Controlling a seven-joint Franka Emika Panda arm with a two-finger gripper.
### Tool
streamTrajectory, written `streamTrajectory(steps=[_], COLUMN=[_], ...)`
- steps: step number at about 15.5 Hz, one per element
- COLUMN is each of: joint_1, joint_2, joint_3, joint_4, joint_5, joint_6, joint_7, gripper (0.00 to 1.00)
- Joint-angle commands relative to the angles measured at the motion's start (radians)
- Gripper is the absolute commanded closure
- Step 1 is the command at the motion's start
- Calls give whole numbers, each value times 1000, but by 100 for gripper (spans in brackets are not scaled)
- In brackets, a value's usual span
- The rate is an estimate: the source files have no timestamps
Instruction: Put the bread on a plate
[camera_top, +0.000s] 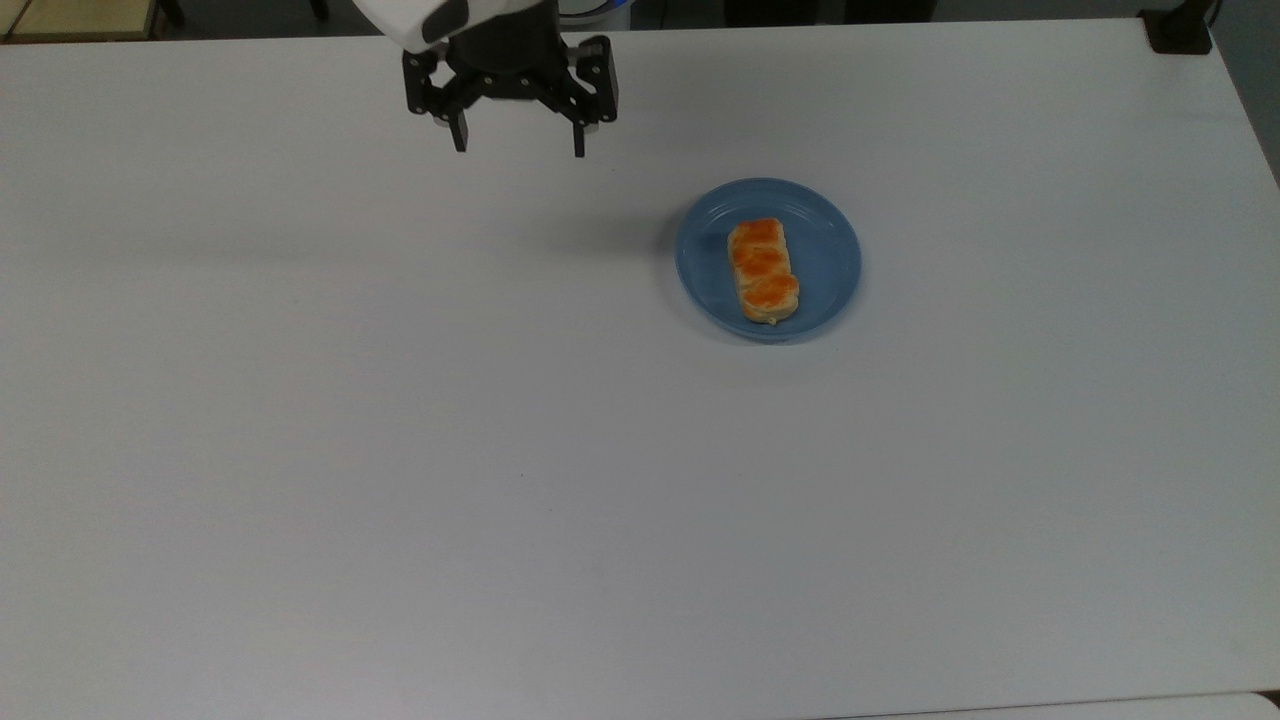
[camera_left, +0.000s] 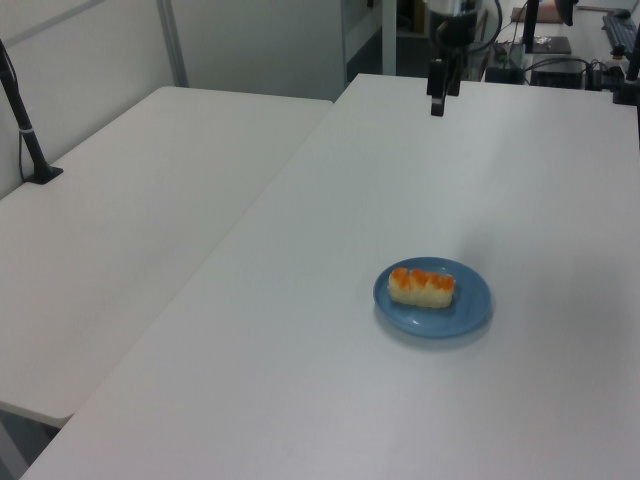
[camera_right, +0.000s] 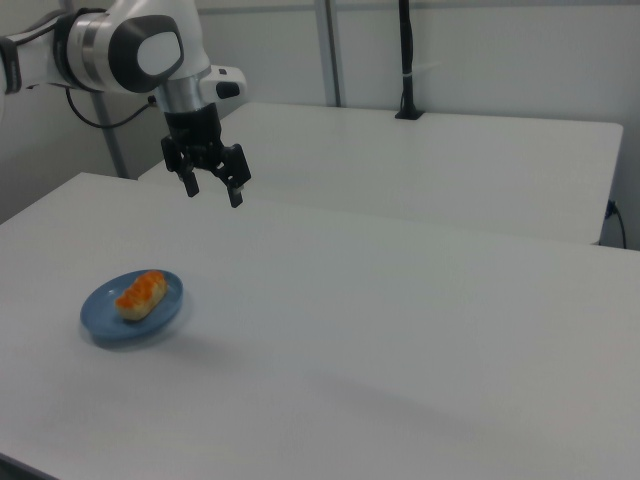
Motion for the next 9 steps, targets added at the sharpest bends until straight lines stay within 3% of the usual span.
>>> streamTrajectory(steps=[1,9], joint_1=[-22,-32], joint_2=[5,2], joint_3=[12,15], joint_4=[0,0], joint_5=[19,22], joint_6=[-17,-22], joint_7=[-31,-16], gripper=[0,0])
